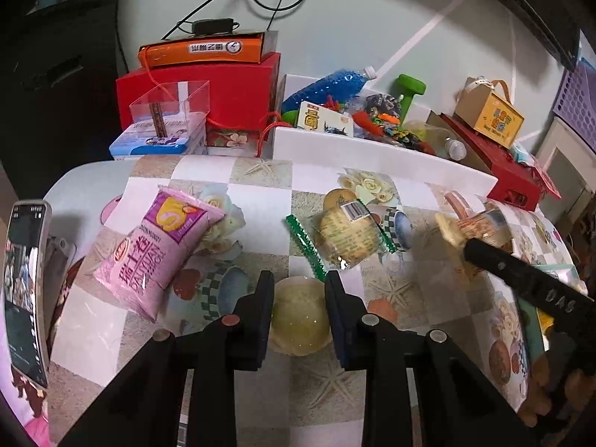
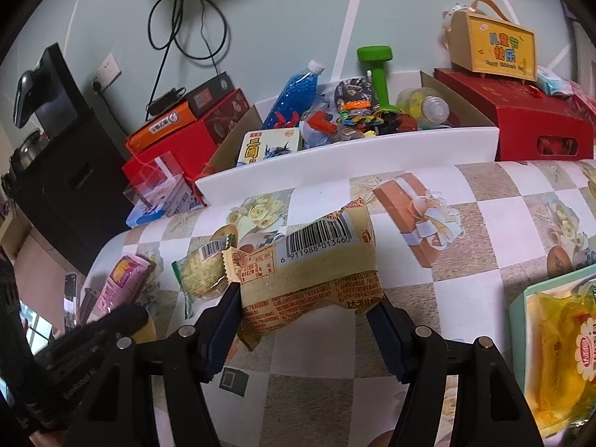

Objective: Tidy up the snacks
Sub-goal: 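Lift the bun with the left tool while the right tool lifts the bread bag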

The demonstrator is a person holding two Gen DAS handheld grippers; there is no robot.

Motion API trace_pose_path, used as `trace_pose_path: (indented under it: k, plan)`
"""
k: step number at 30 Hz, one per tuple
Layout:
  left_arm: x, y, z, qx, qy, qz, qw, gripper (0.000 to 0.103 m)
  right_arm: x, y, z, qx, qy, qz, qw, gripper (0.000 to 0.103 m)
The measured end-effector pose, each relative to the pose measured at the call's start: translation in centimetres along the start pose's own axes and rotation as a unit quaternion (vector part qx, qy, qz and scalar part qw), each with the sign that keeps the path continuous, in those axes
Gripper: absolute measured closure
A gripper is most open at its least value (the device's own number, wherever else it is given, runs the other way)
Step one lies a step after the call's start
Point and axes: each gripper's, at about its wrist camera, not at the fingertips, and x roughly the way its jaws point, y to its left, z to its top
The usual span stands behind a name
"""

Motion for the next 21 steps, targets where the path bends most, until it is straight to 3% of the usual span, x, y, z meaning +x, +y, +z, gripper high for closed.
trace_pose_path:
  k: [4,9,21]
  plan:
    - [0.5,-0.4,-1.7,-0.012,0.020,-0.007,0.9997,0.074,-0.2,-0.9,0.2,0.014,-0.002,0.002,1.000,0.034]
    - [-0.5,-1.8,-4.3,0.014,0.036,0.016,0.9991,0.071,-0.4,-1.7,0.3,0.028,-0.003,0.006,1.000,0.034]
    - [-1.9,-2.5,-6.7,0.042,0.053,0.049,0.9965,0.068,-0.4,-2.1,0.4,0.035,-0.001,0.011,0.999,0.034]
